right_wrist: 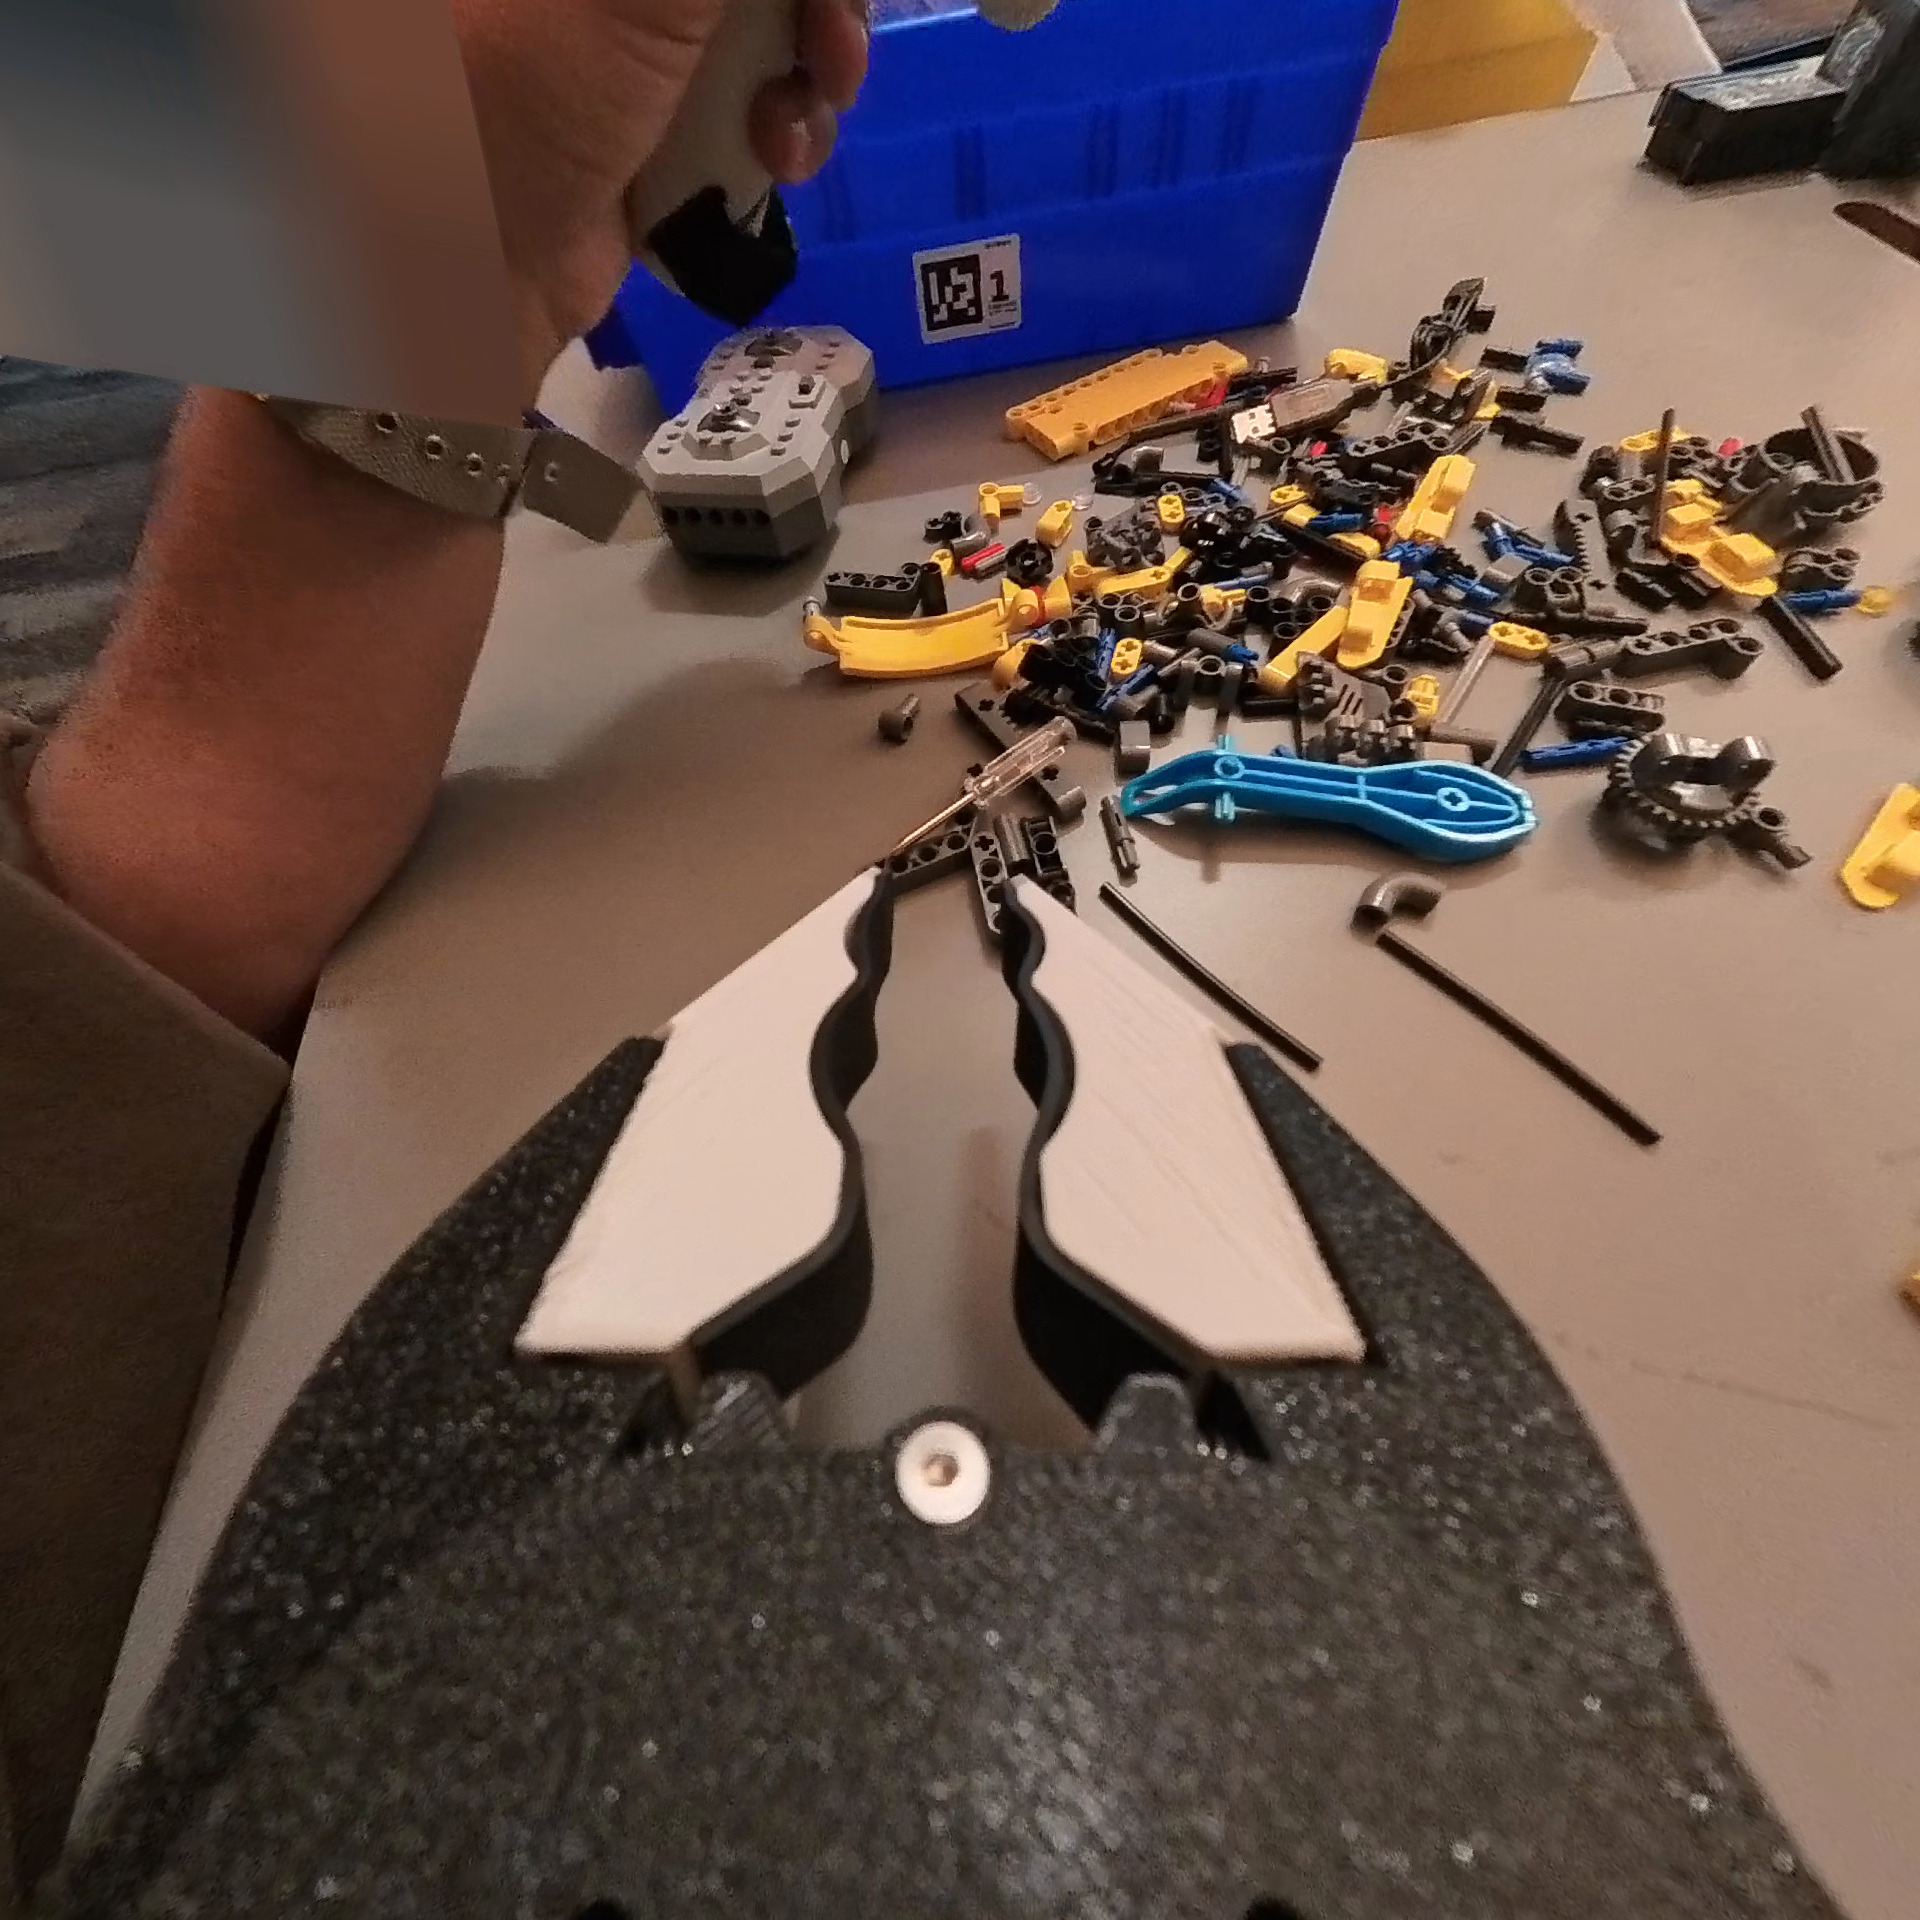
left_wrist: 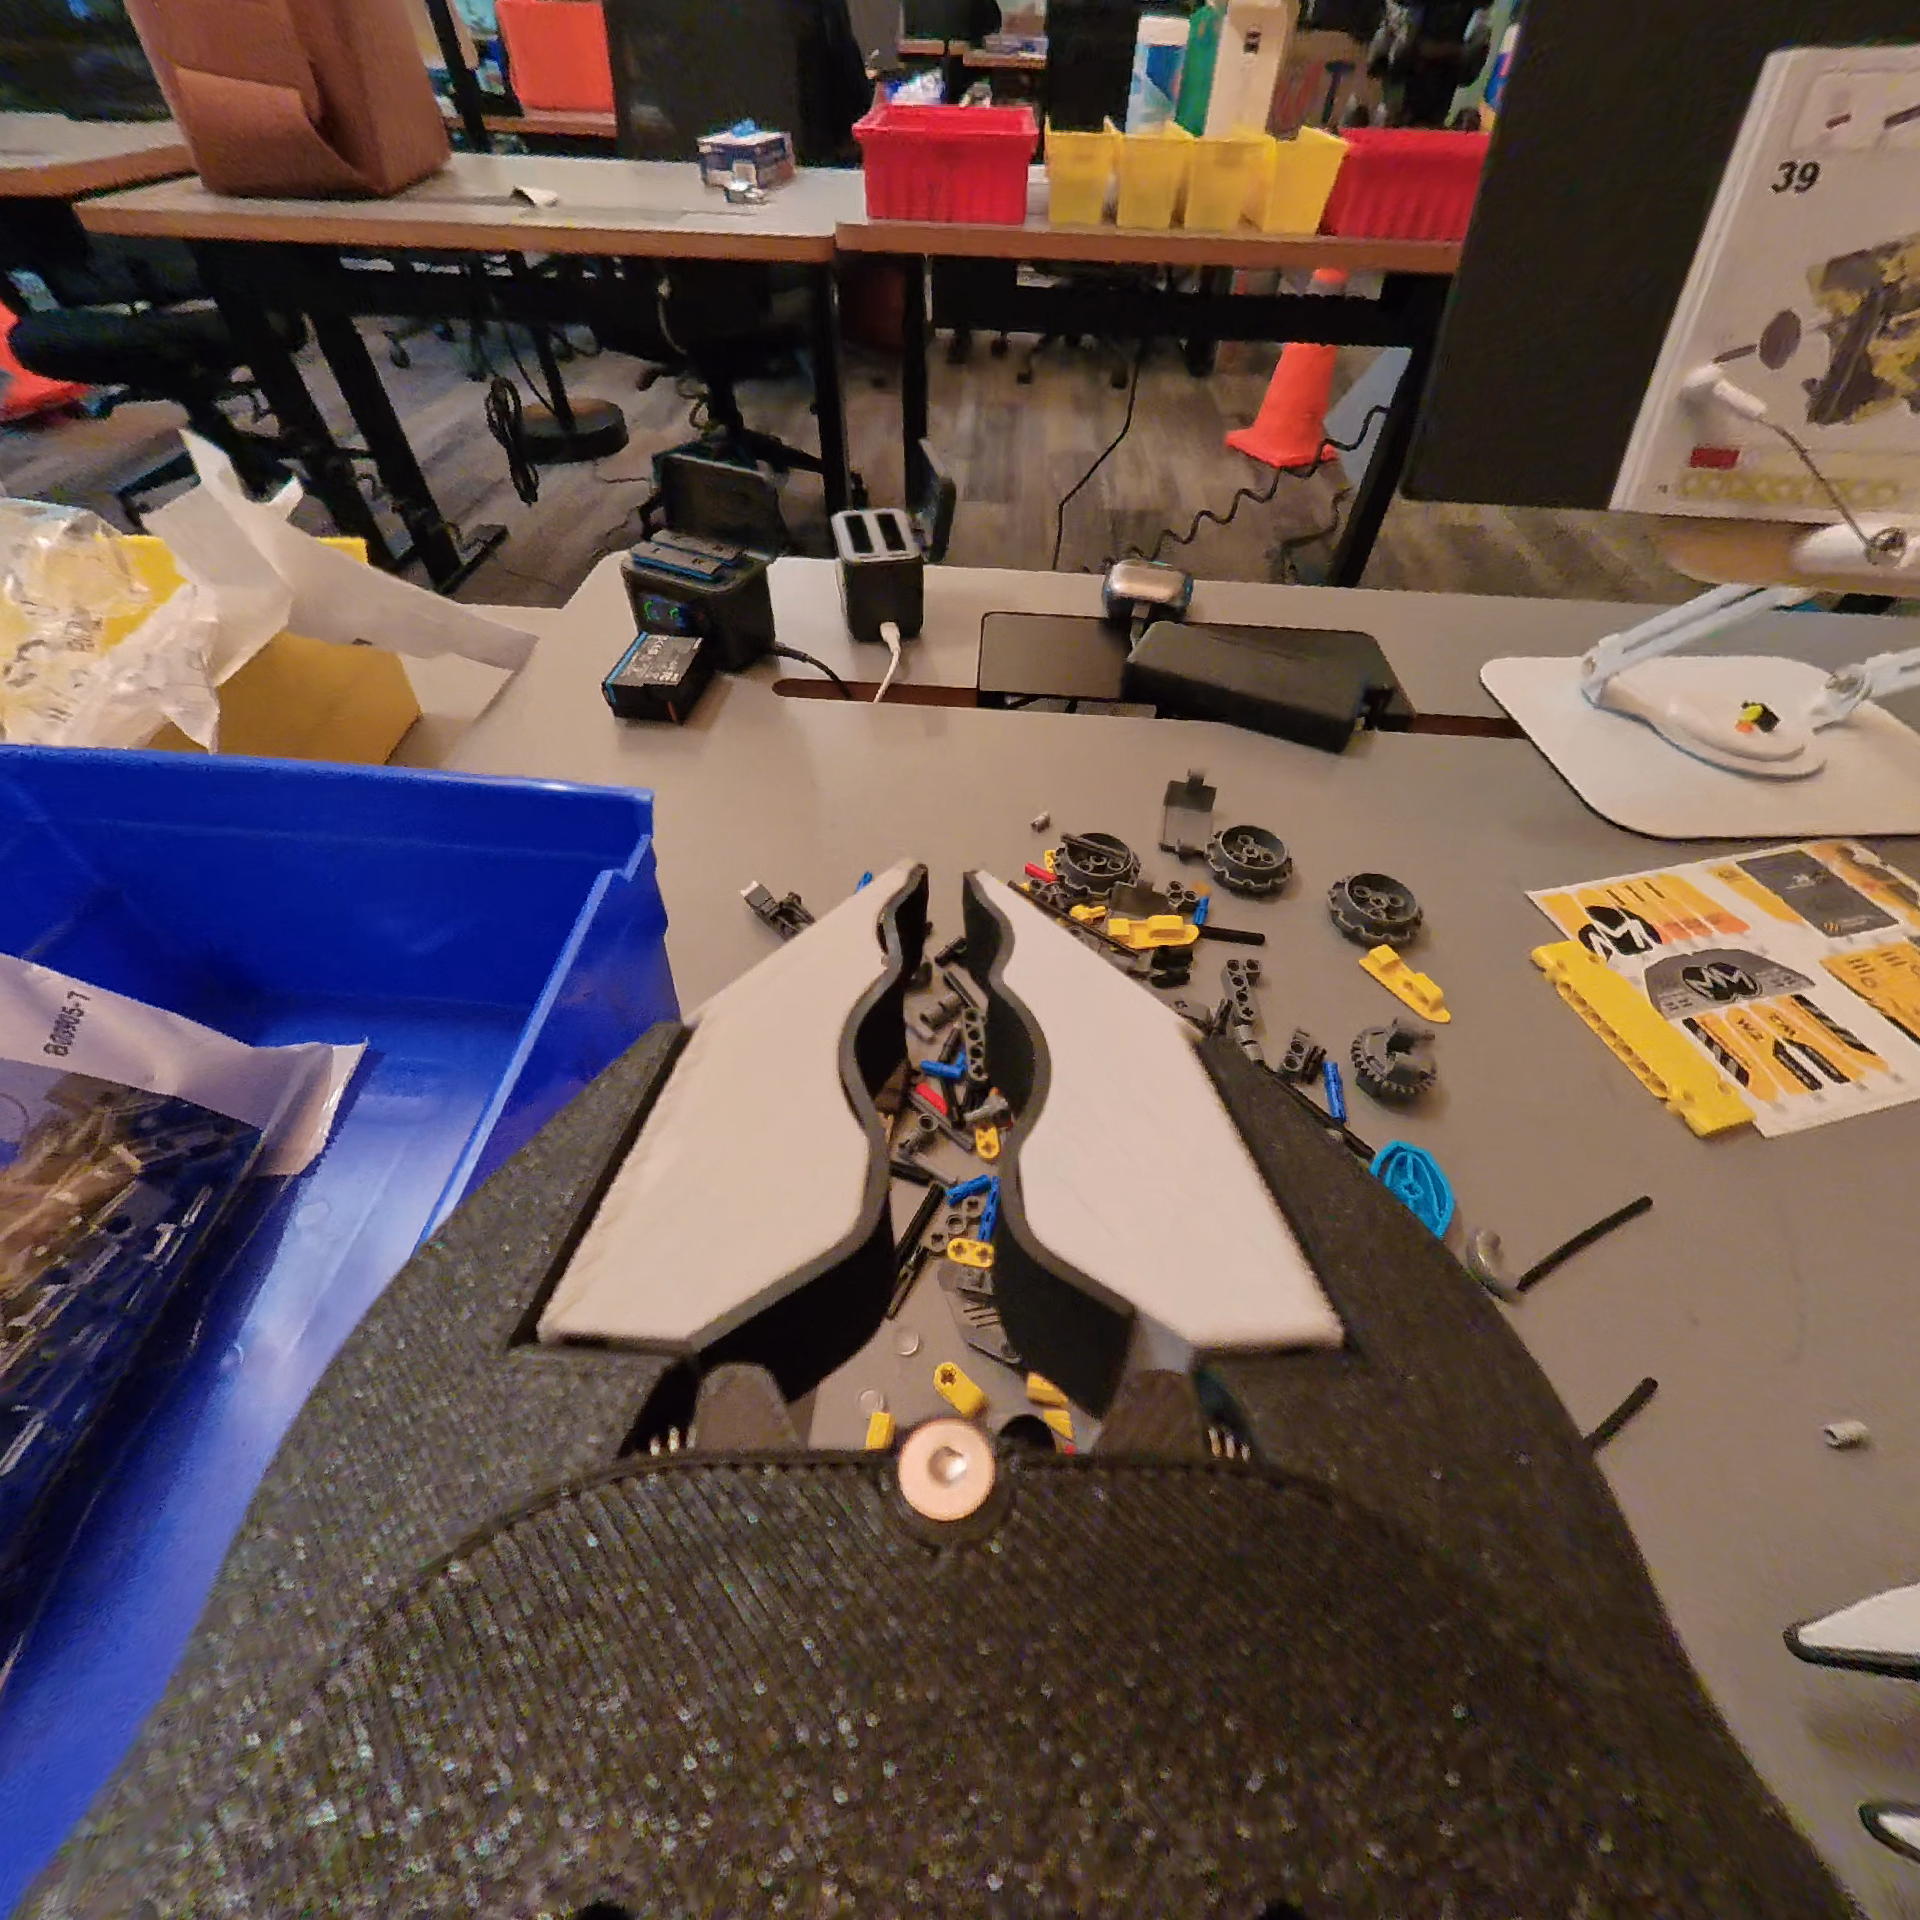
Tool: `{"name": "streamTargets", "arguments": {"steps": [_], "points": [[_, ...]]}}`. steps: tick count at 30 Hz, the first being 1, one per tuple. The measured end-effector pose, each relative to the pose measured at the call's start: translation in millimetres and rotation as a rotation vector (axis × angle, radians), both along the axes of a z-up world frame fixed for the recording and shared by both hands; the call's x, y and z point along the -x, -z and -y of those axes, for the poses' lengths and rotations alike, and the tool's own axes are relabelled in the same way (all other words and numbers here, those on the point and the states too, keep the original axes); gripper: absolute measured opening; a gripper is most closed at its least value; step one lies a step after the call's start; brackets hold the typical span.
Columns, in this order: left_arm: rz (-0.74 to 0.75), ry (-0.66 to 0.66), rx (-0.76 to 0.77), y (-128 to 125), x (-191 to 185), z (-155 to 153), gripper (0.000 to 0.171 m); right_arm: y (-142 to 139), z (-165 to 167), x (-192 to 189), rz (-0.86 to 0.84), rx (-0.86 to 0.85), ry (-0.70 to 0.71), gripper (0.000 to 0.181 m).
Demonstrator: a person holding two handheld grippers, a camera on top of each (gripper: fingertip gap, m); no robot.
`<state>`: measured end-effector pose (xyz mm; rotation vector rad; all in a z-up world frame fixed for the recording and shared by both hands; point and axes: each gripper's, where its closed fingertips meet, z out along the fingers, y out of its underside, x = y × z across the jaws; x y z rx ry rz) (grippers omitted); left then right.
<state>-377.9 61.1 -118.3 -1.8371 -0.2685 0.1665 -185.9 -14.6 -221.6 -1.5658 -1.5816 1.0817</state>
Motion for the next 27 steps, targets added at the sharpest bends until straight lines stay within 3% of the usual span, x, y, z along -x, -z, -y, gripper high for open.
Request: {"name": "streamTargets", "arguments": {"steps": [5, 9, 12, 19, 27], "points": [[0.012, 0.035, 0.015, -2.1, -4.2, 4.2, 0.009, -0.8, -1.3, -0.2, -0.005, 0.025, 0.001, 0.020], [0.010, -0.009, 0.025, 1.4, 11.4, 12.0, 0.011, -0.9, -1.3, -0.3, -0.006, 0.029, 0.000, 0.020], [0.029, -0.026, 0.048, 12.4, 18.5, 9.5, 0.011, -0.6, -1.0, -0.2, -0.003, 0.026, -0.002, 0.020], [-0.101, -0.106, 0.245, 47.3, 32.6, 5.2, 0.011, -0.6, -0.7, -0.2, -0.004, 0.020, -0.002, 0.020], [-0.152, -0.096, 0.346, 62.9, 28.6, 1.6, 0.015, 0.4, 0.7, 0.0, 0.002, 0.004, -0.005, 0.020]]}}
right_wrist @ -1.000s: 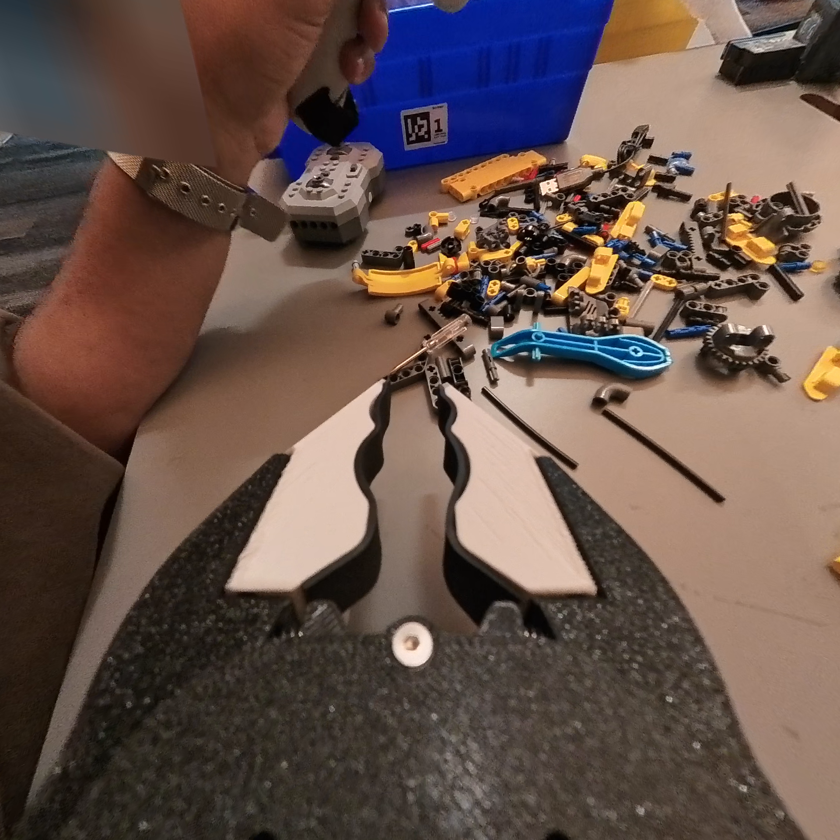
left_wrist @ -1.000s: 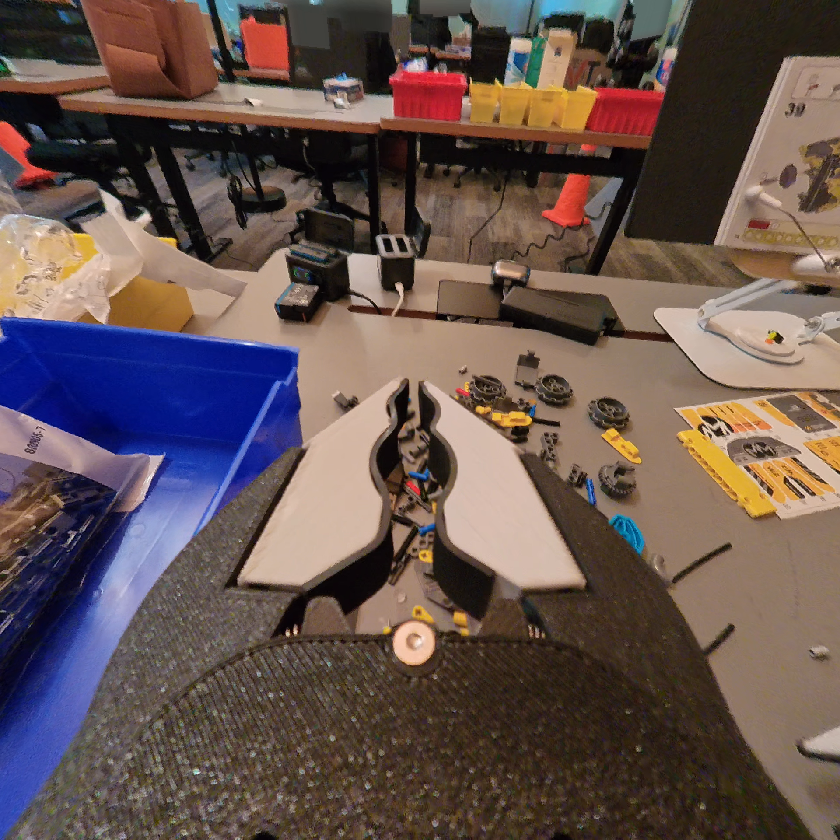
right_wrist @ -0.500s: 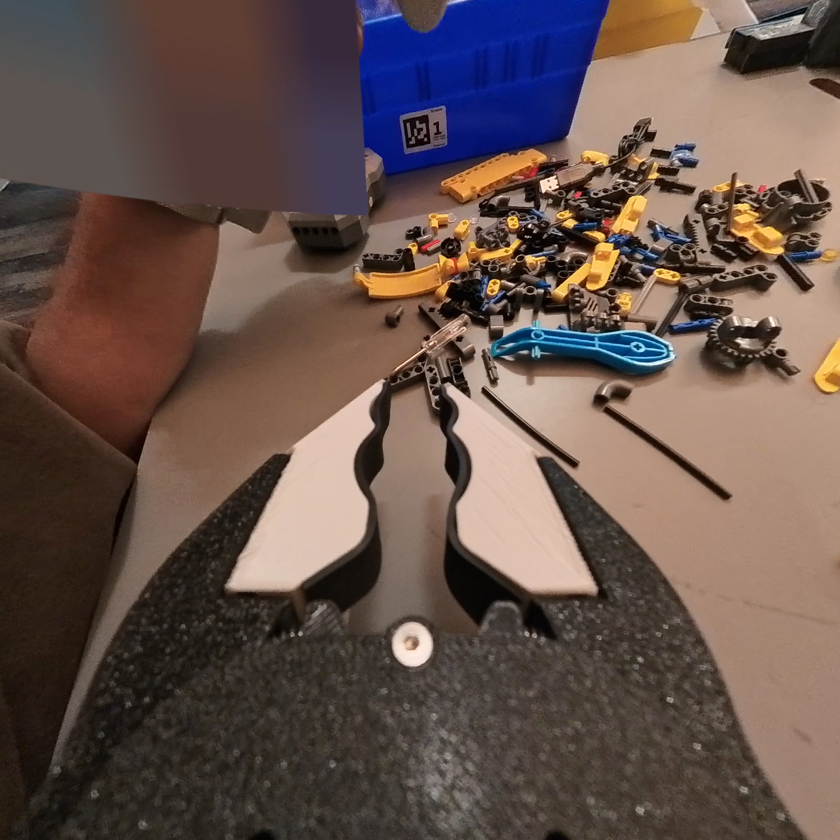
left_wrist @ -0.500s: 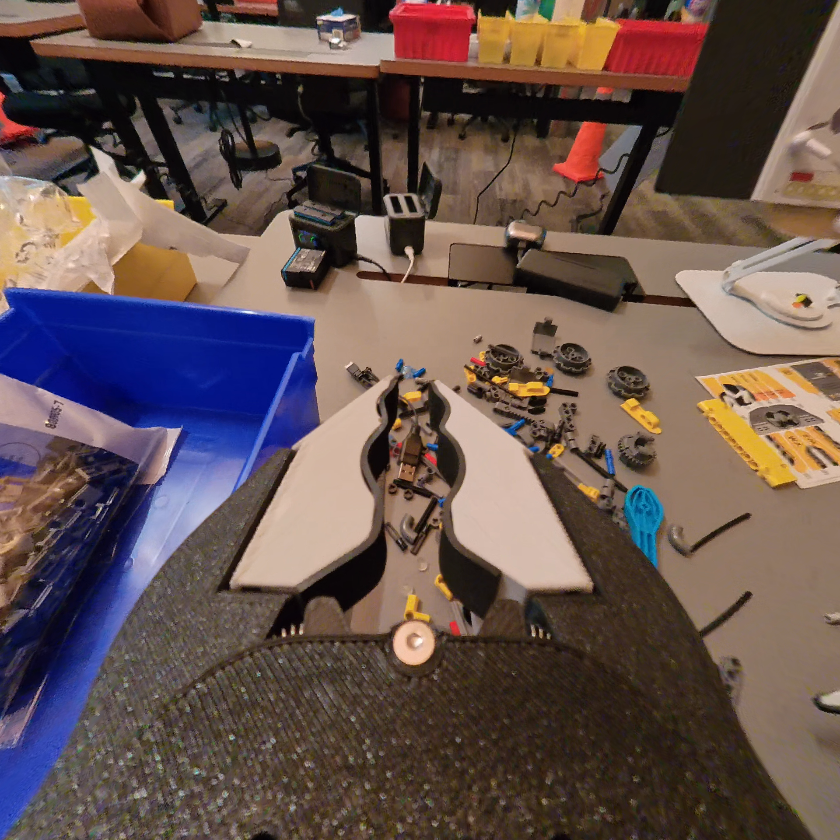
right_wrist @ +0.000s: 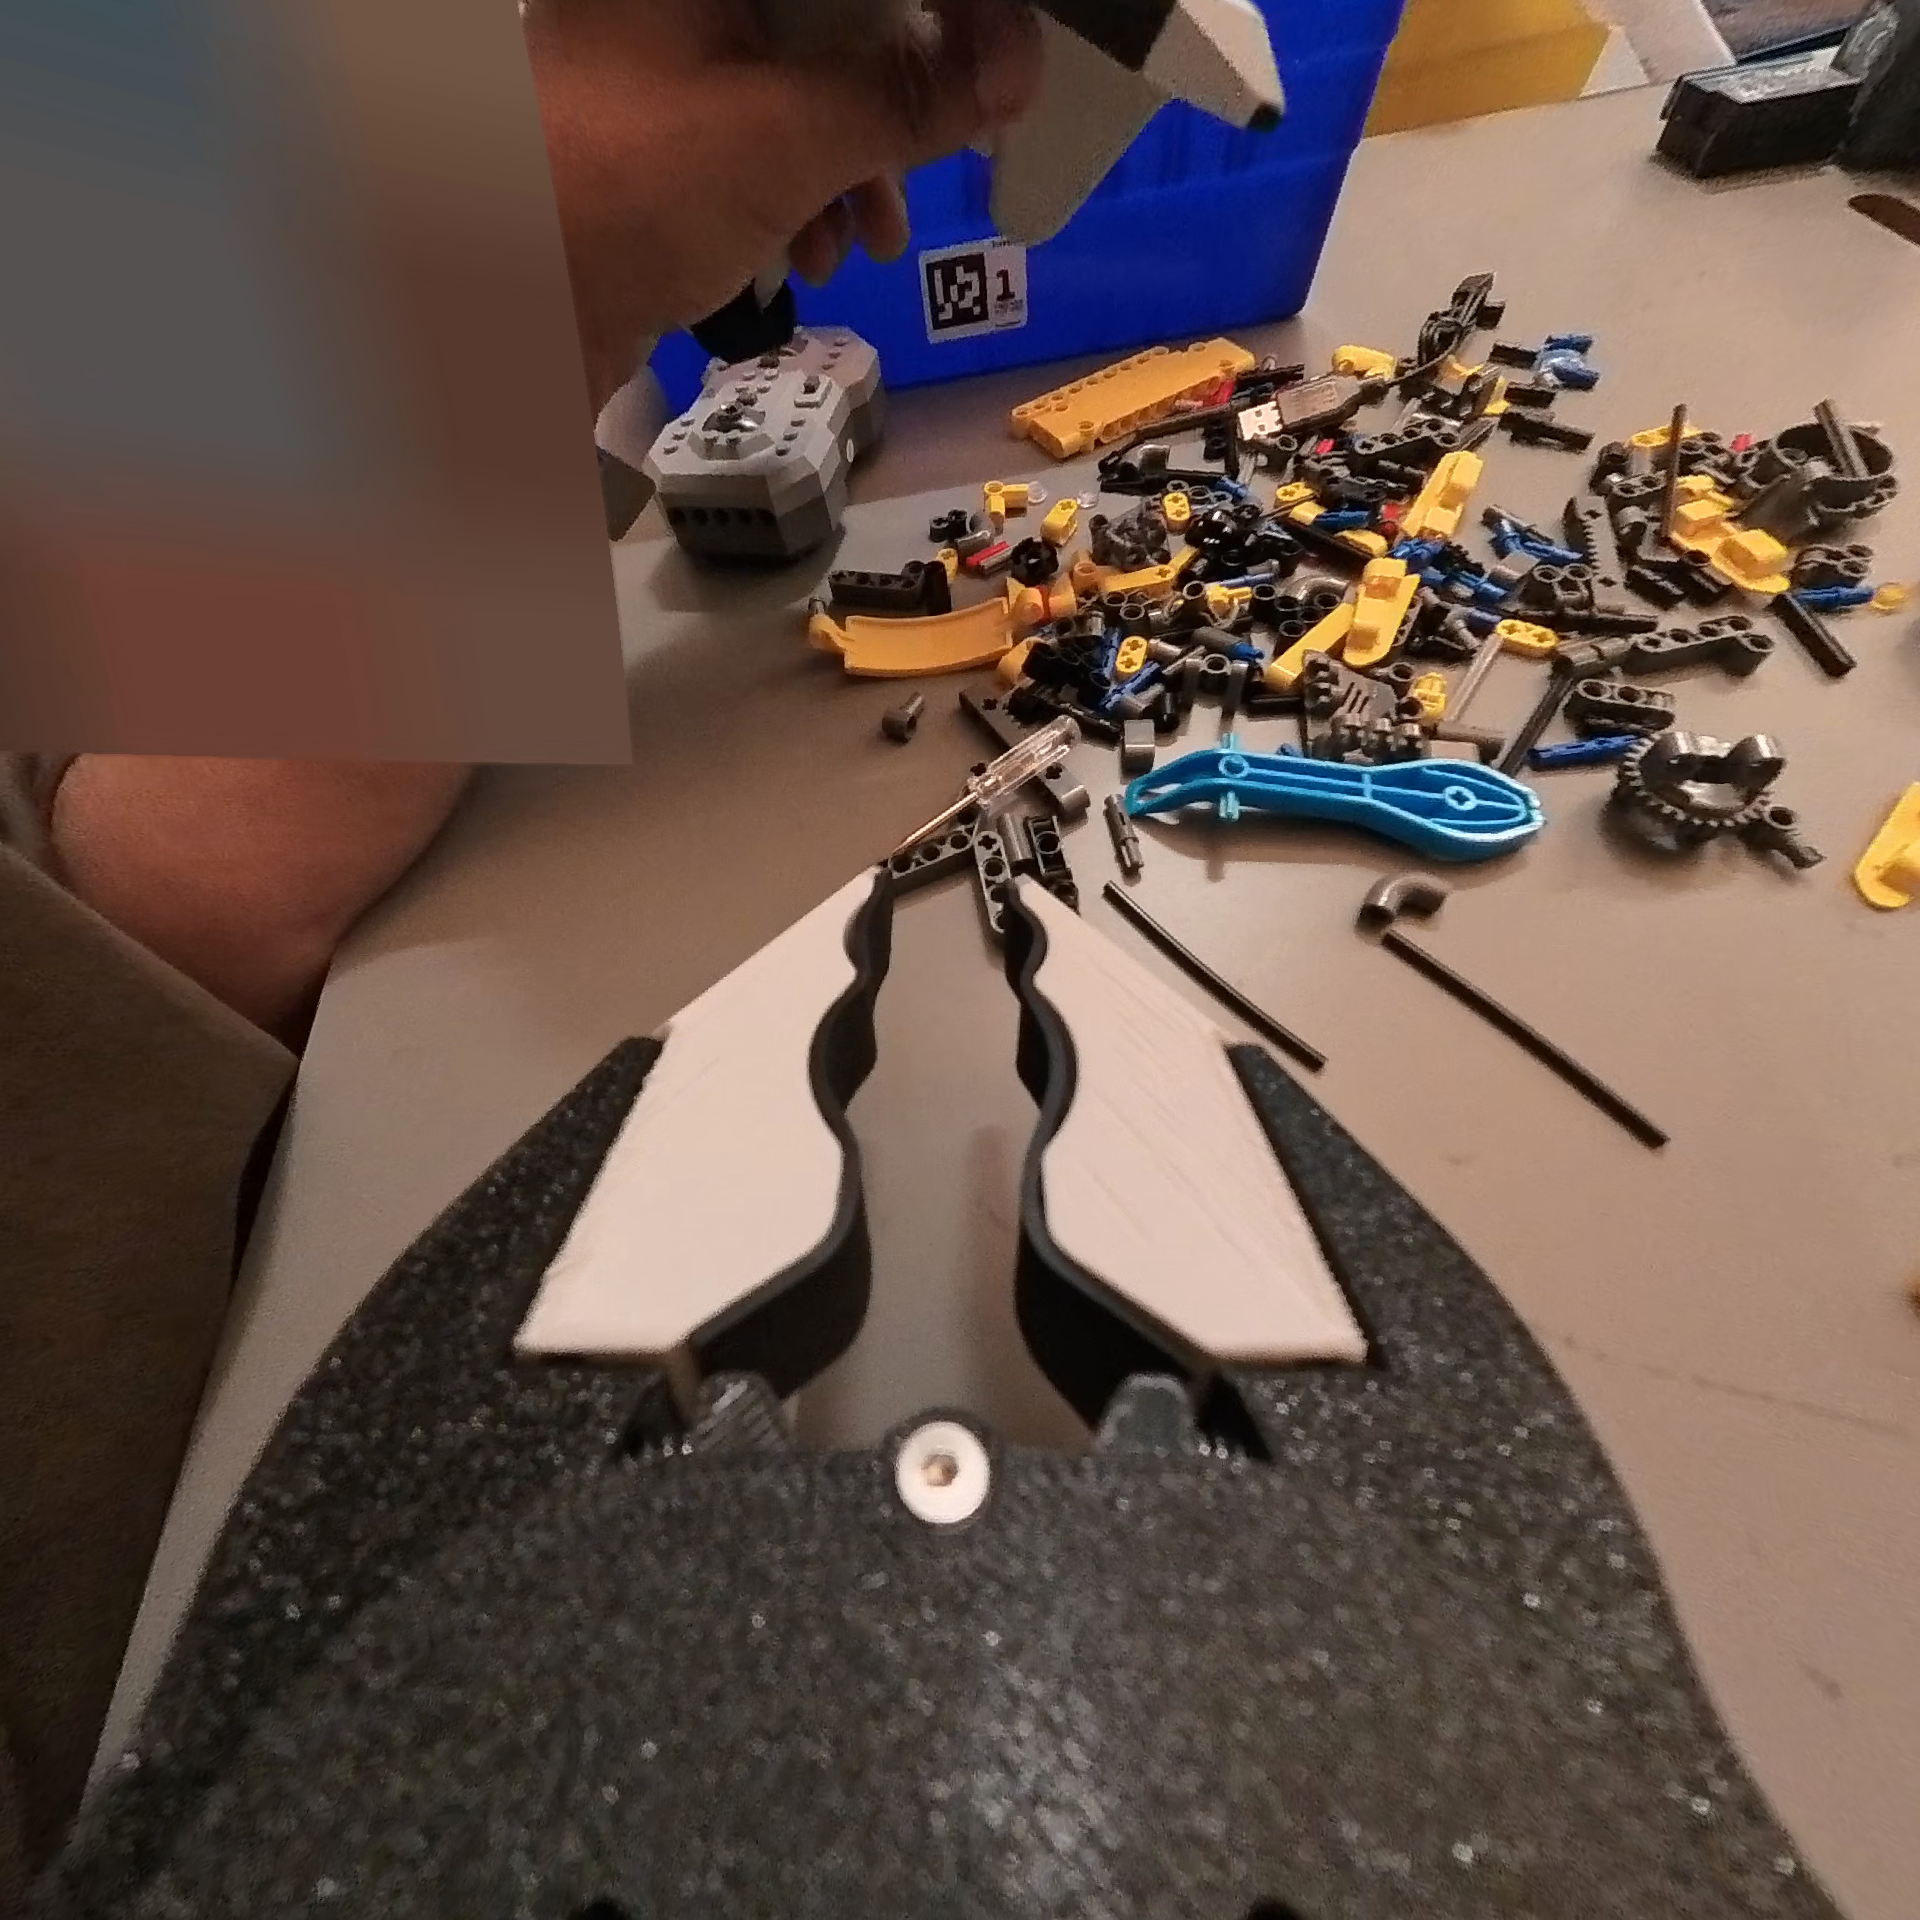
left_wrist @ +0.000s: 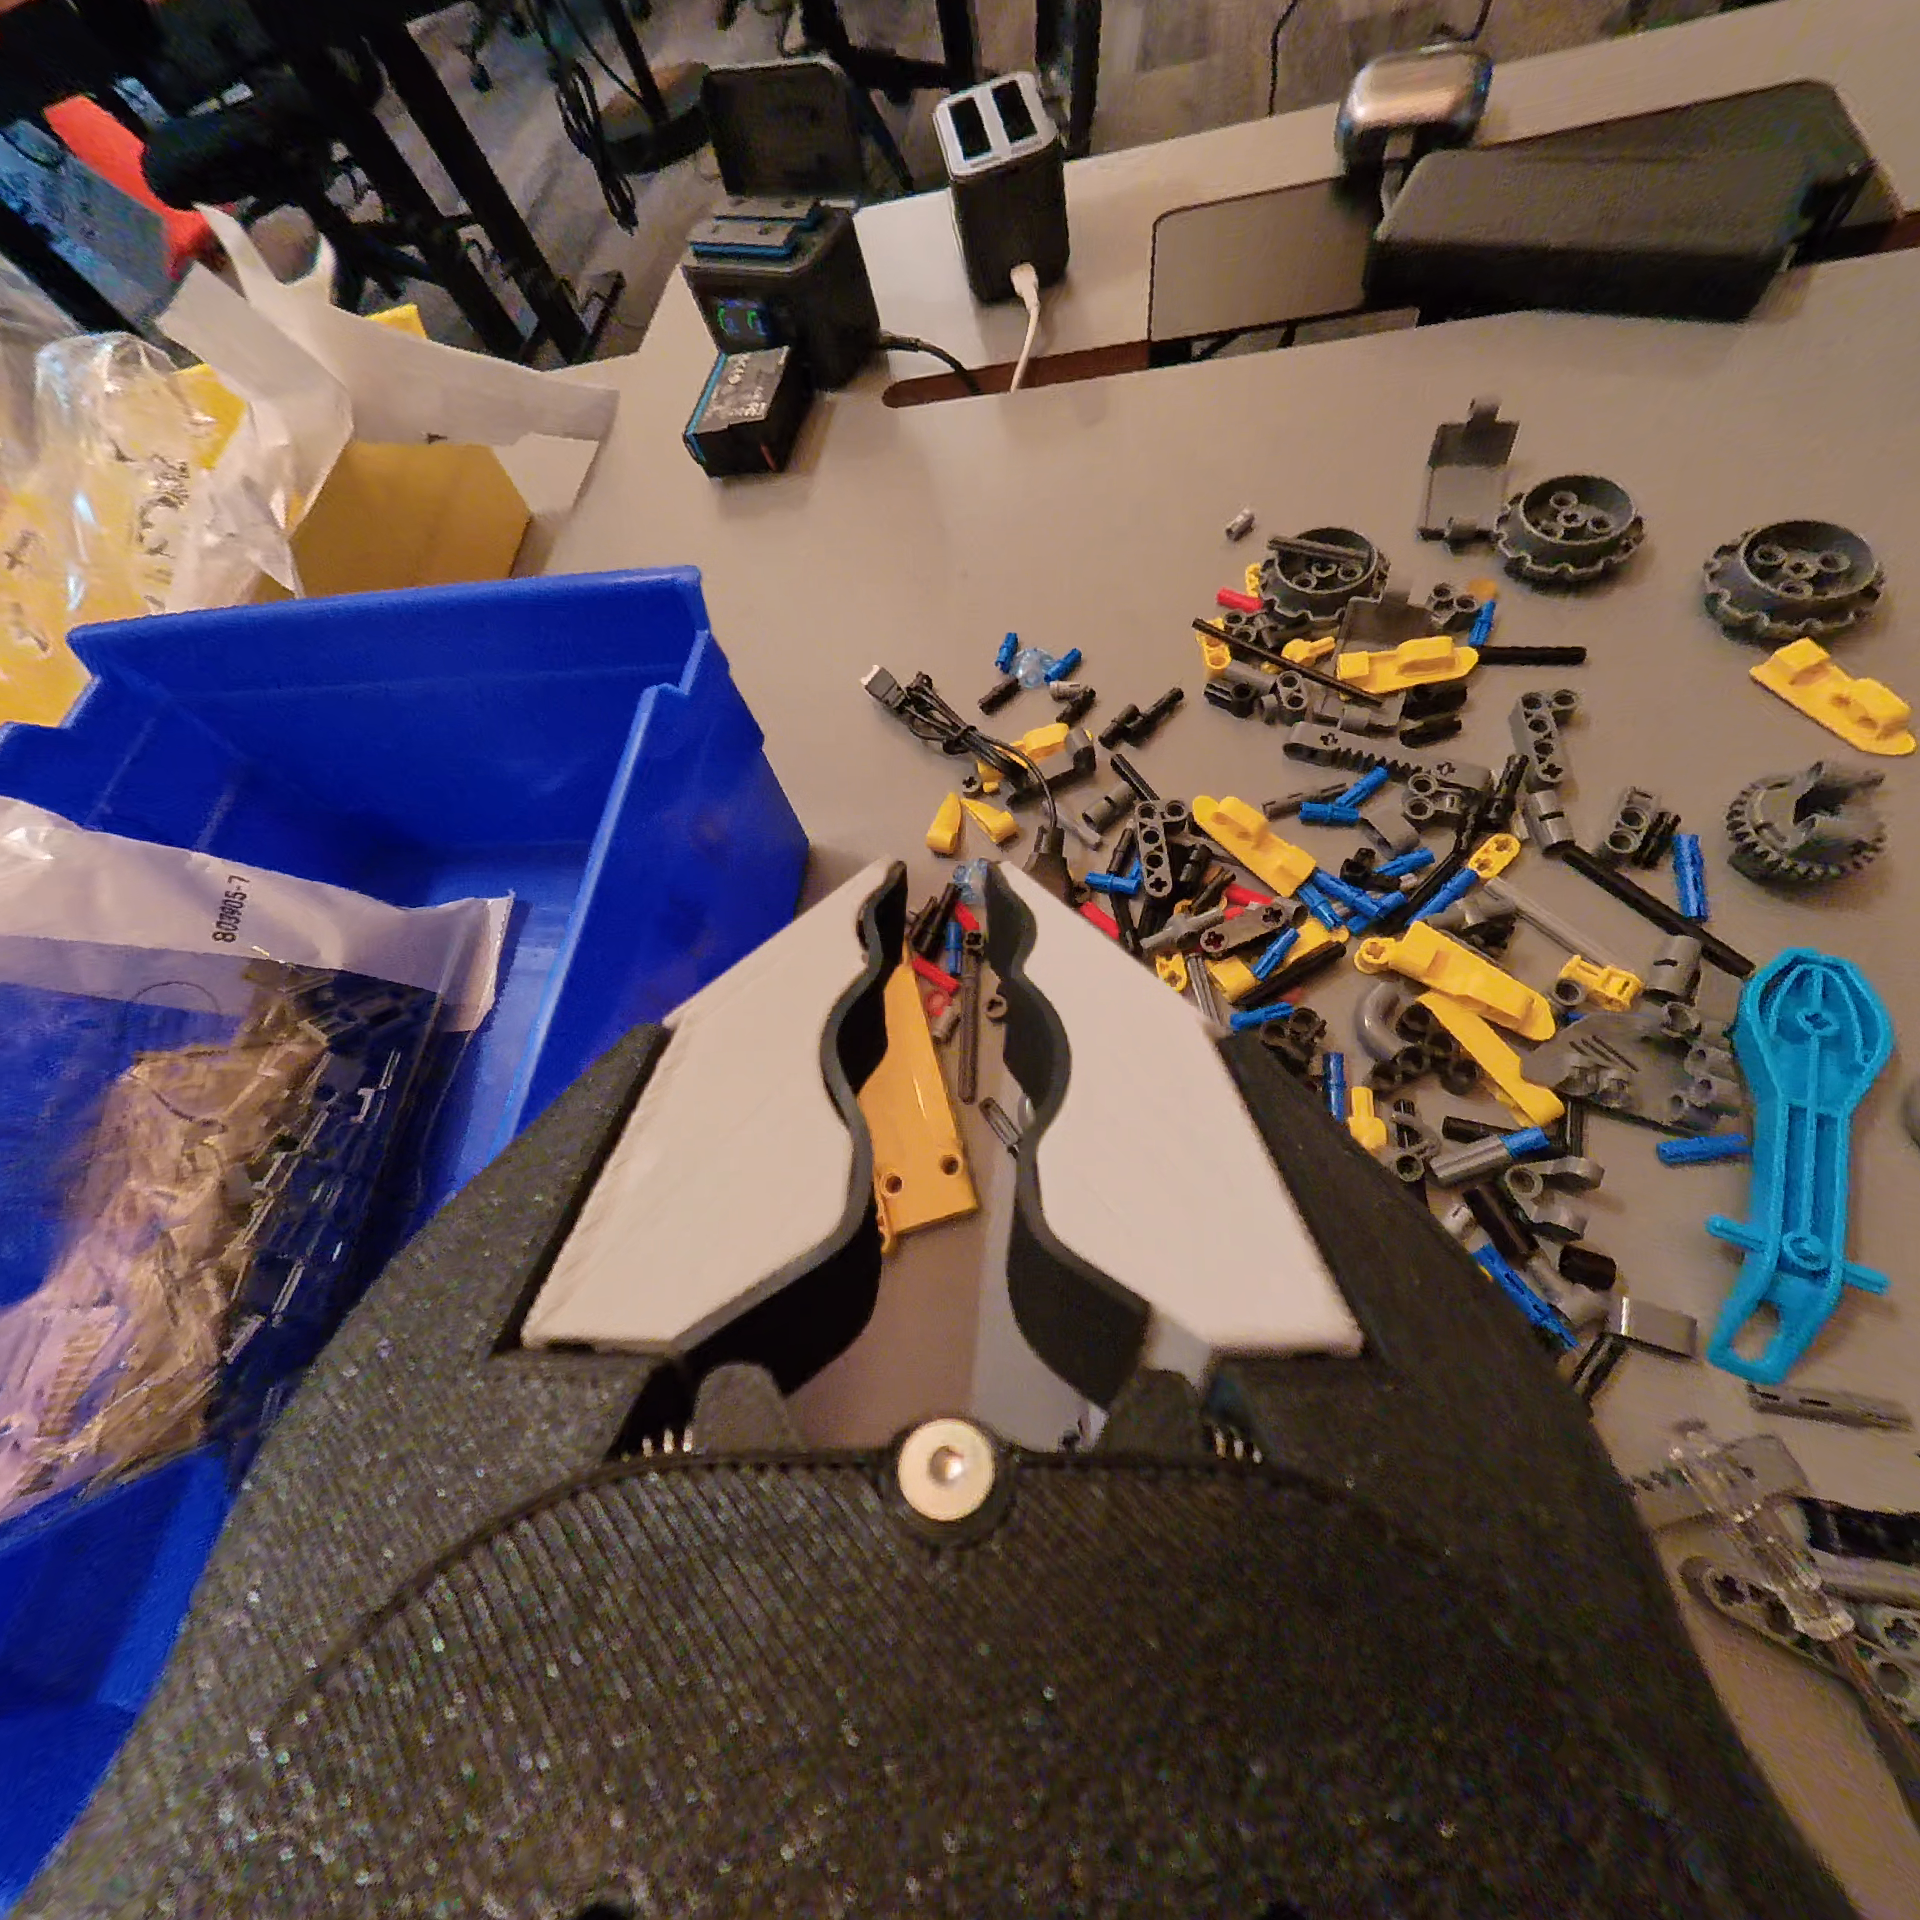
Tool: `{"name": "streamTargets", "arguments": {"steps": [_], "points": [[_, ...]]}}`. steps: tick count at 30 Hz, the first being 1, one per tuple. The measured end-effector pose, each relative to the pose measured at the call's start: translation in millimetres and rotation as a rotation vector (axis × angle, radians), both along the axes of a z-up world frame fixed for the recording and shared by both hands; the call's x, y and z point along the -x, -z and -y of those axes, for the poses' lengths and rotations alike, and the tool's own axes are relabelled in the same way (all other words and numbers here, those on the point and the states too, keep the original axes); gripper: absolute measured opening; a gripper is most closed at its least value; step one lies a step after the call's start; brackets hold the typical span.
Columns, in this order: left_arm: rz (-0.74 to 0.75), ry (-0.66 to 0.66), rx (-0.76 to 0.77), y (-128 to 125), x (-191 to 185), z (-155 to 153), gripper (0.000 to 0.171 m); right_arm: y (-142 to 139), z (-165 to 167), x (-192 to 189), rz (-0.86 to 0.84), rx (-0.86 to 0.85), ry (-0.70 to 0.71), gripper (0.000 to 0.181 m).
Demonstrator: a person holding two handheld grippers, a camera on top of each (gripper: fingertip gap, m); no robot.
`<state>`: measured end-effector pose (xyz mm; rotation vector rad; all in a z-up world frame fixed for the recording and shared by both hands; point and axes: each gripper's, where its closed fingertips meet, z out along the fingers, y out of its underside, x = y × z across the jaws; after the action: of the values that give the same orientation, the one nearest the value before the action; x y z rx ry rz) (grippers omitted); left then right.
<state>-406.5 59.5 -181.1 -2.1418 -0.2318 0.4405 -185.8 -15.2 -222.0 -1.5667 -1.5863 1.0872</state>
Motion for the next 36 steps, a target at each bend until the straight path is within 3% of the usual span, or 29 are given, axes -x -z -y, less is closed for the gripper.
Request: {"name": "streamTargets", "arguments": {"steps": [21, 26, 31, 36], "points": [[0.024, 0.025, -0.006, 1.4, -5.0, -3.3, 0.021, 4.1, 2.4, 0.9, 0.026, -0.058, 0.002, 0.023], [0.065, 0.039, -0.023, 1.7, -4.1, -2.1, 0.034, 18.5, -9.5, -8.5, 0.175, -0.038, 0.077, 0.036], [0.075, 0.068, -0.041, -2.0, -13.7, -7.4, 0.038, 23.1, -36.2, -18.6, 0.248, -0.225, 0.187, 0.037], [0.036, 0.084, 0.003, 1.3, -19.4, -9.9, 0.041, 31.4, -38.7, -19.6, 0.284, -0.274, 0.196, 0.036]]}}
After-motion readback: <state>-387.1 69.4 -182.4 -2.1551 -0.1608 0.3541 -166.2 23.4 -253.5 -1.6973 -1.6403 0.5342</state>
